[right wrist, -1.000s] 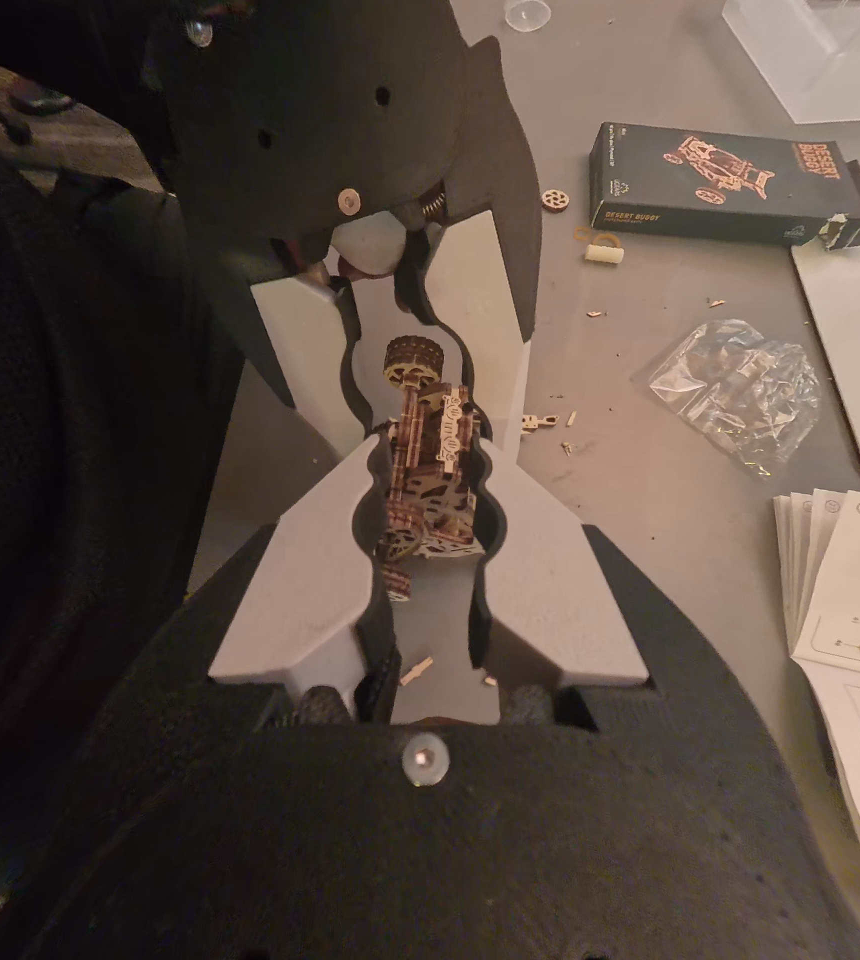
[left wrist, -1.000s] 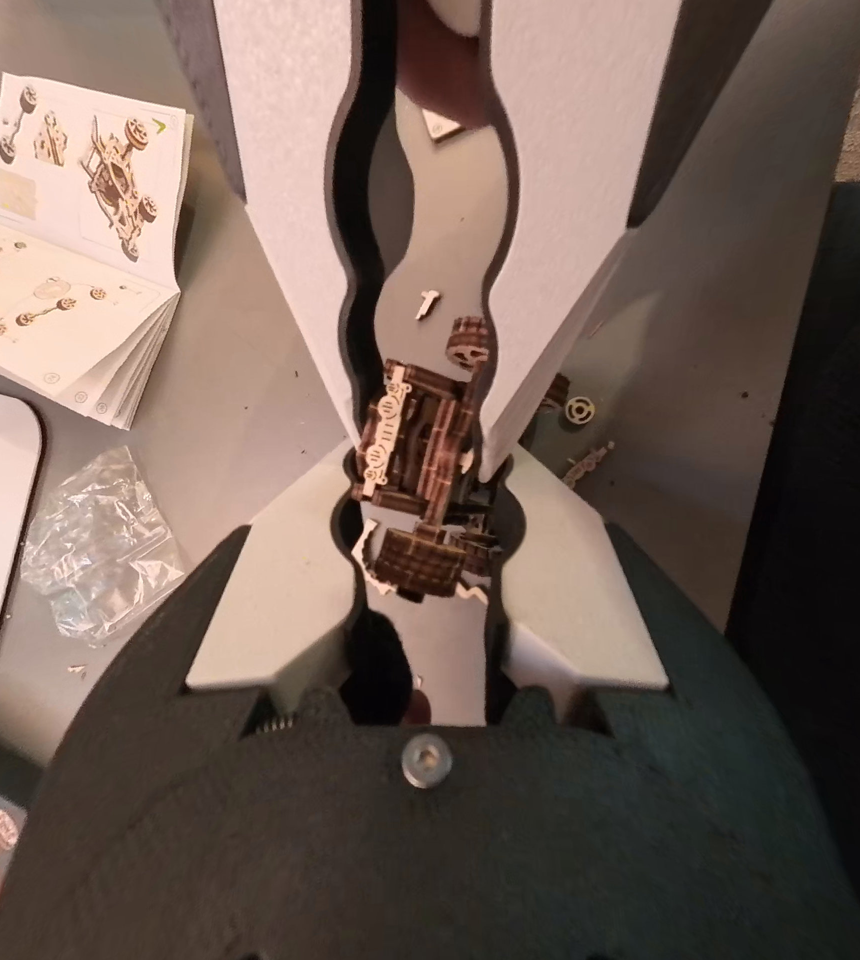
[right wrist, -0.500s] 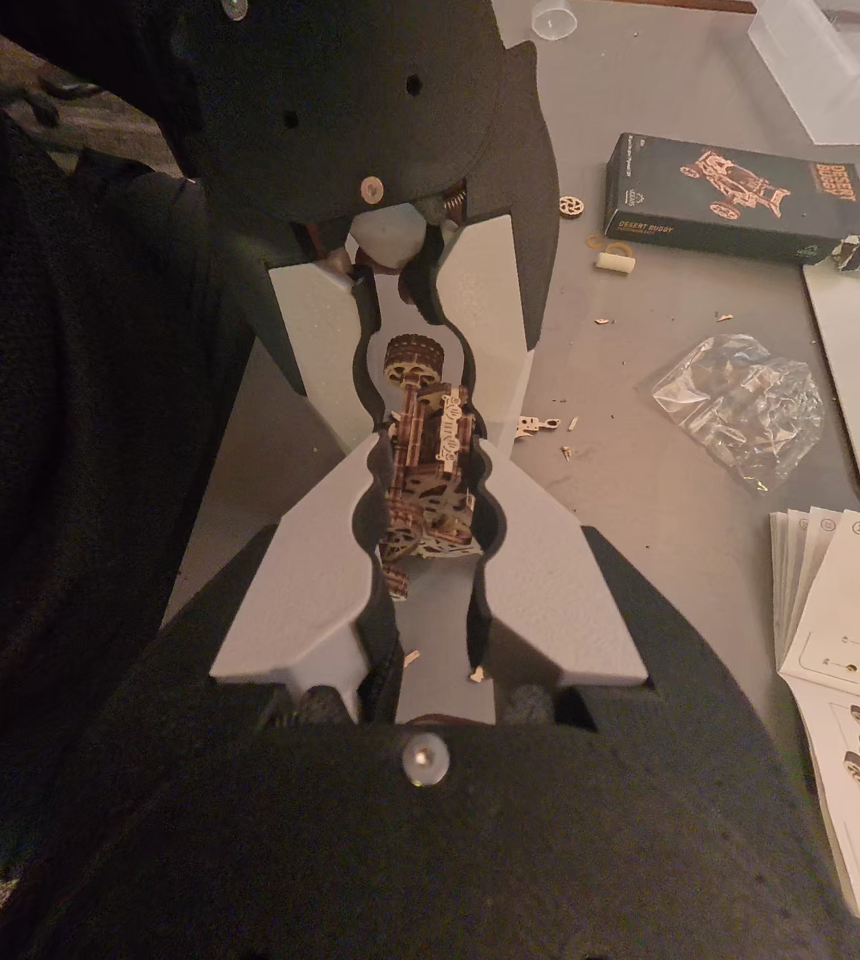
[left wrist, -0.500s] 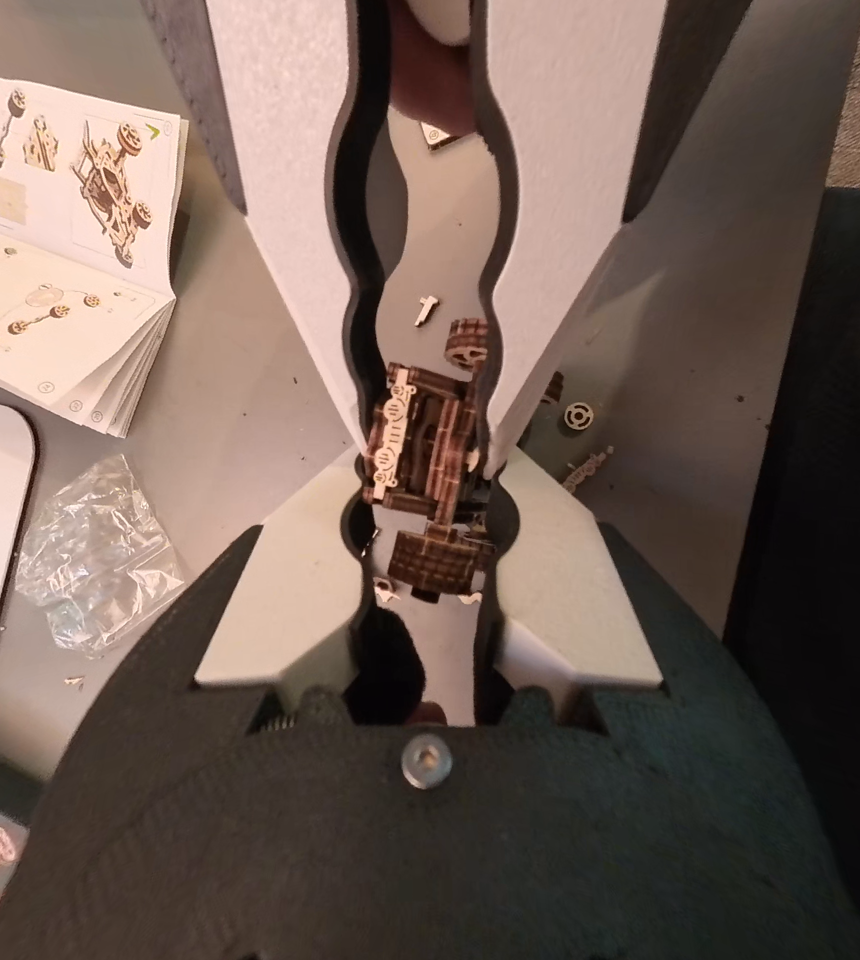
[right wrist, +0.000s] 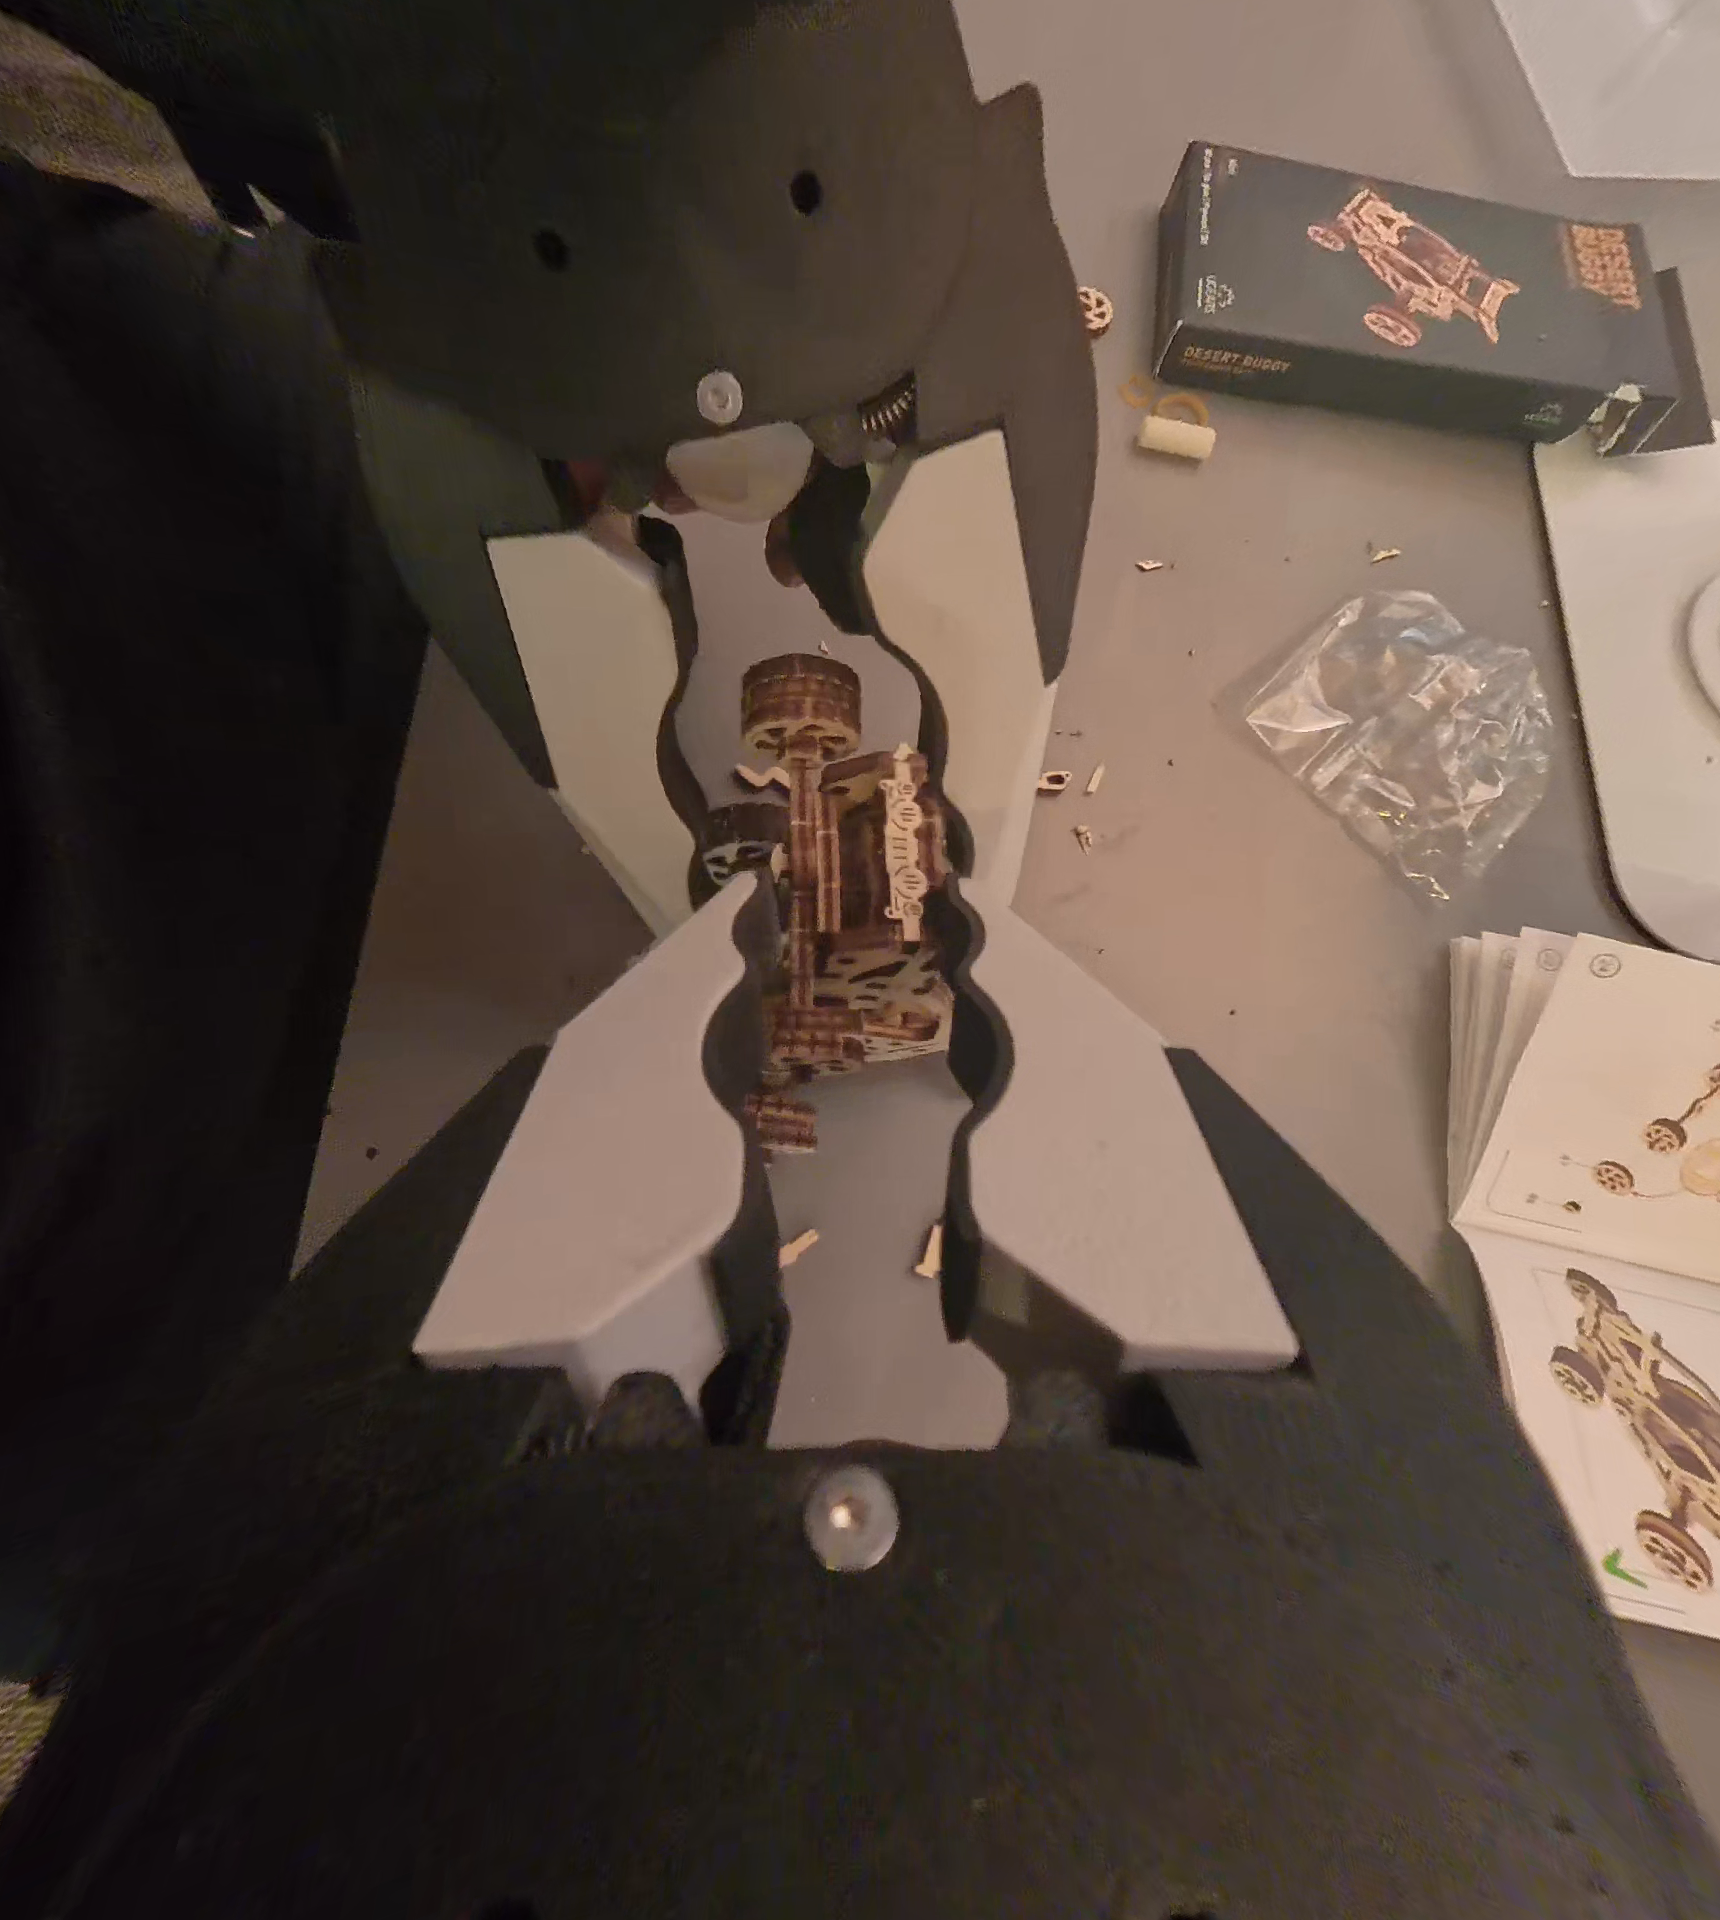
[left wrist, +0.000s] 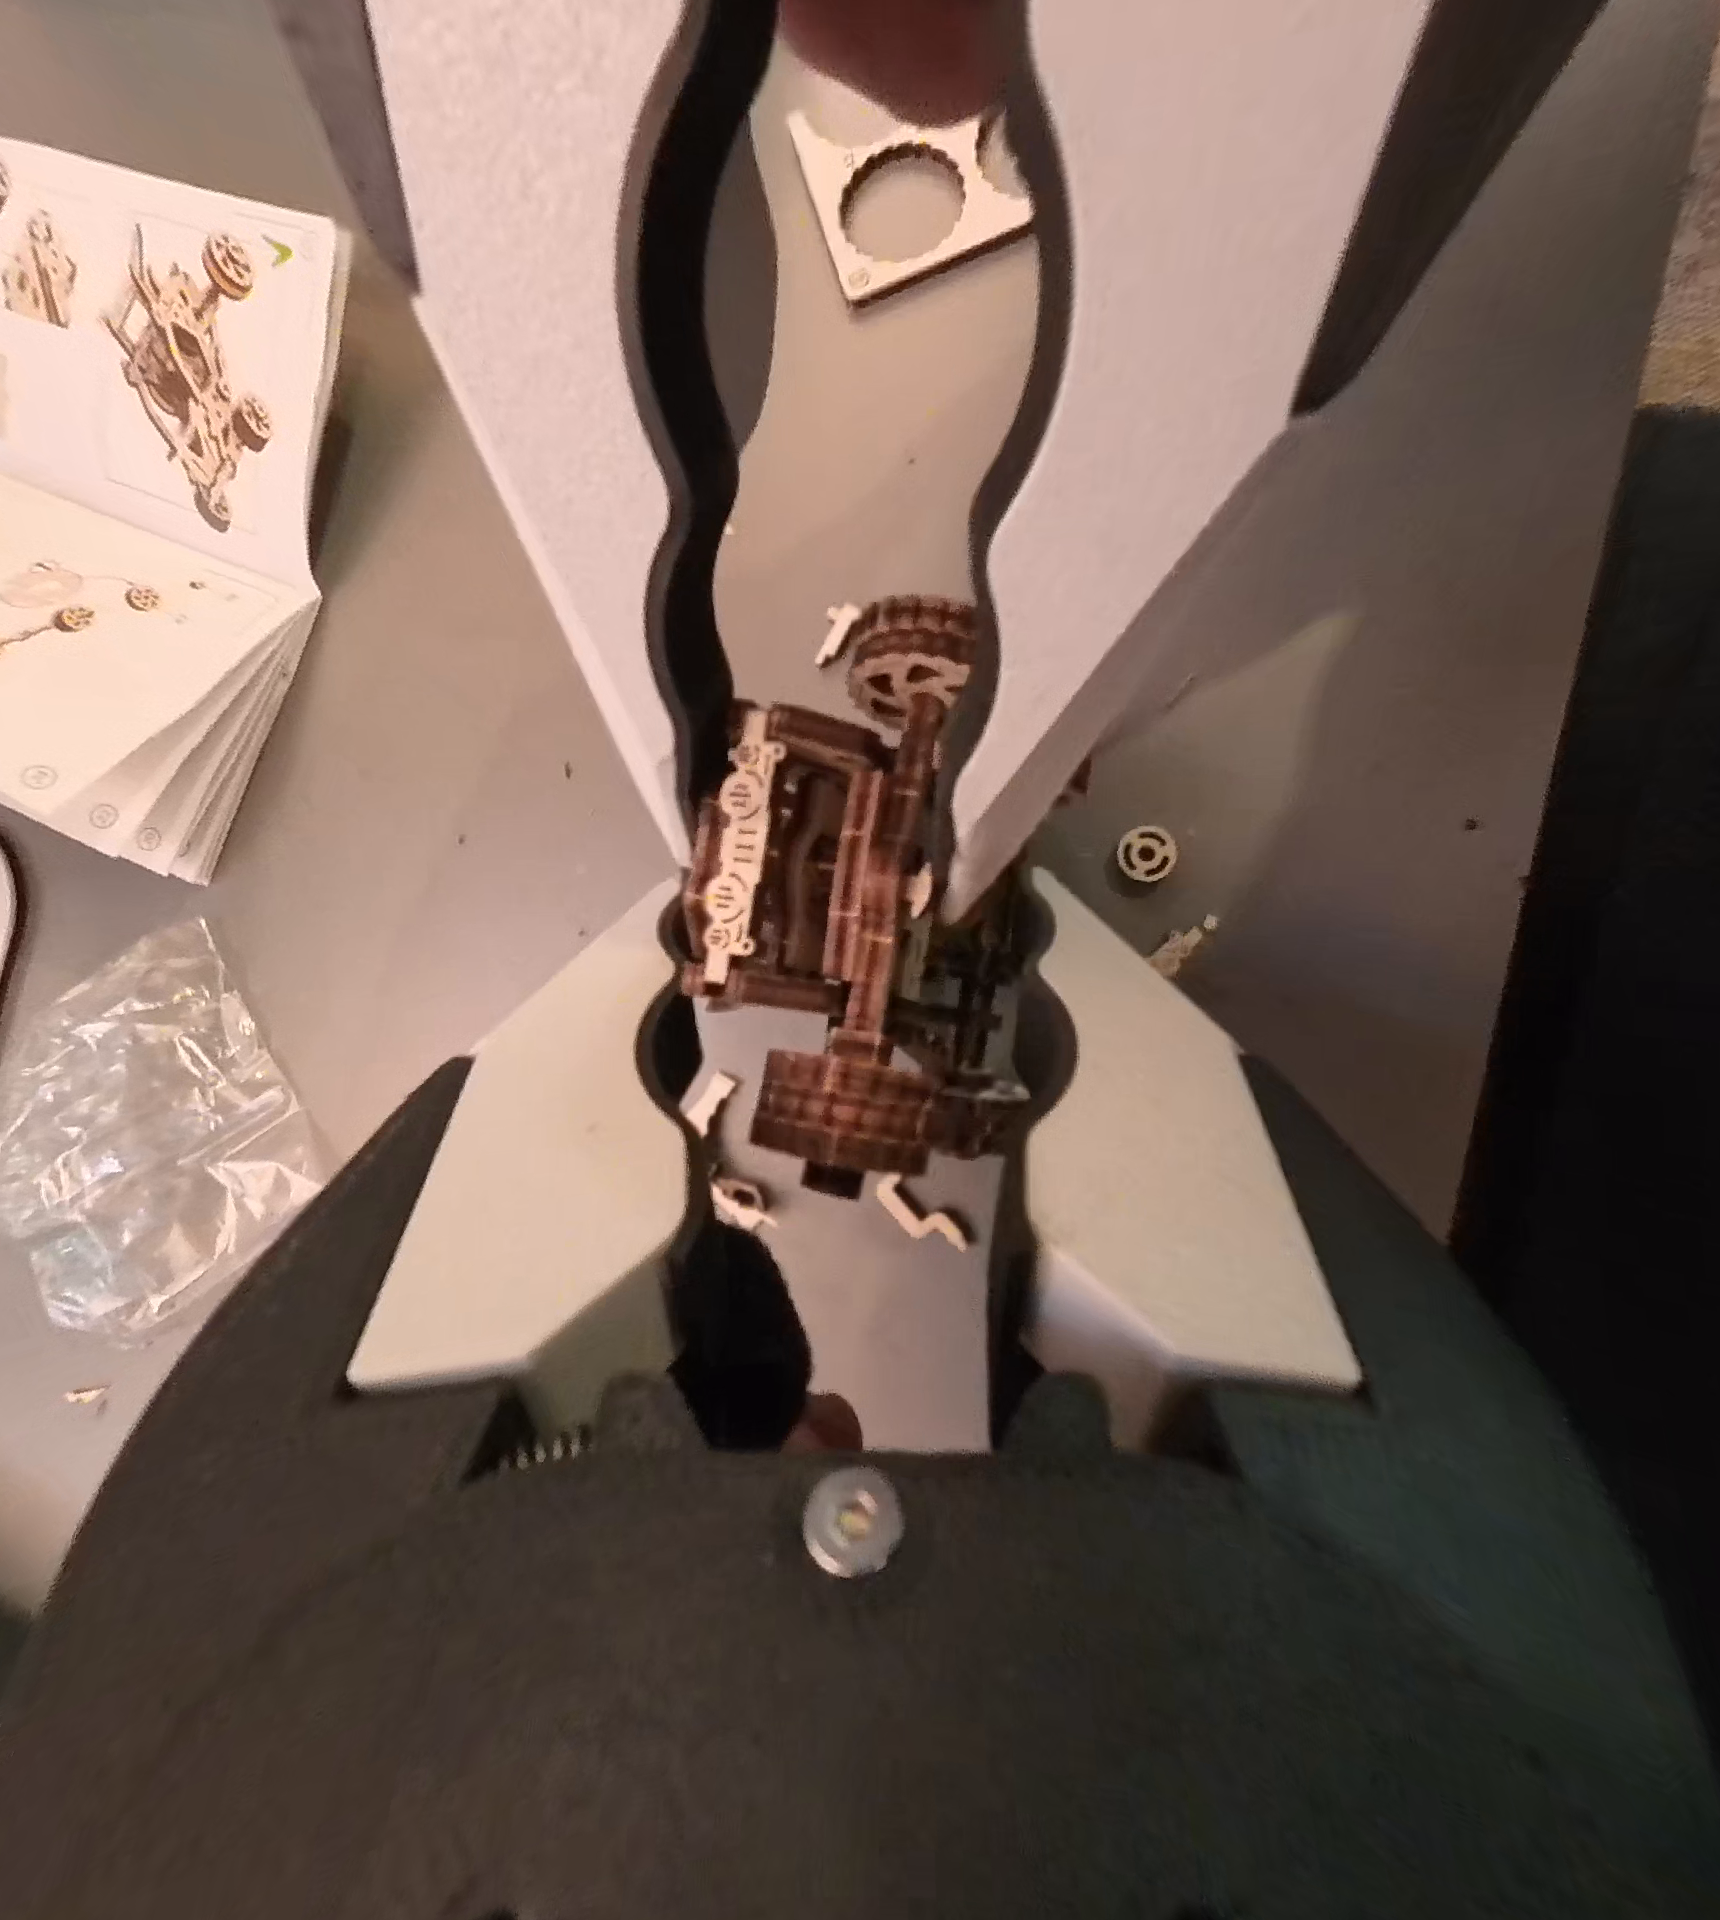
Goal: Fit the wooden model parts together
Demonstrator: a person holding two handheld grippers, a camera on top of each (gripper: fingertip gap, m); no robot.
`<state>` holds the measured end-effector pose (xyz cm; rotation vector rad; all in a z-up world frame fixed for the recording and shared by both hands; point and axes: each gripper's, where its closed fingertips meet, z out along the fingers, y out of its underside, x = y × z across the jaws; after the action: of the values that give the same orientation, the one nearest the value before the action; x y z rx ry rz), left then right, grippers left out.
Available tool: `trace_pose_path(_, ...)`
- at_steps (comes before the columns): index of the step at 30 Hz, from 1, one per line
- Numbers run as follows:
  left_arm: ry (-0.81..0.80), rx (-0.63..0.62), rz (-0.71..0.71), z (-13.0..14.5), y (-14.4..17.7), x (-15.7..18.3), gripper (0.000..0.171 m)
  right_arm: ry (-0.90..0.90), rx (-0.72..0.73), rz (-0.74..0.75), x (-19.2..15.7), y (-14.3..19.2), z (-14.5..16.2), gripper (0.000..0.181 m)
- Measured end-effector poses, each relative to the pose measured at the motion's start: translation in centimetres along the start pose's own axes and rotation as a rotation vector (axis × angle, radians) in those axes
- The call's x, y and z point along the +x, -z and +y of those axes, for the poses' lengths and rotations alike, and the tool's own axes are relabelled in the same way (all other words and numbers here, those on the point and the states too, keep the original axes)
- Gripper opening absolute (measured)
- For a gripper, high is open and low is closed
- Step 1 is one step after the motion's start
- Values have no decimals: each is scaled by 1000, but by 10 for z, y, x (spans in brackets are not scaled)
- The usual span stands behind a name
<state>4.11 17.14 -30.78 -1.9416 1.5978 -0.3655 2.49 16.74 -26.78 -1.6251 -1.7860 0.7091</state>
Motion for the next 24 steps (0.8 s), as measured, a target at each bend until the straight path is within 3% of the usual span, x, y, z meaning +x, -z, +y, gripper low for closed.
trace_pose_path(11, 20, 28, -13, -4, 1, -4, 41, 31, -1, 4, -1, -1, 0, 24)
trace_pose_path(24, 86, 155, 87, -6, 18, -1, 38, 30, 32, -35, -1, -2, -2, 25)
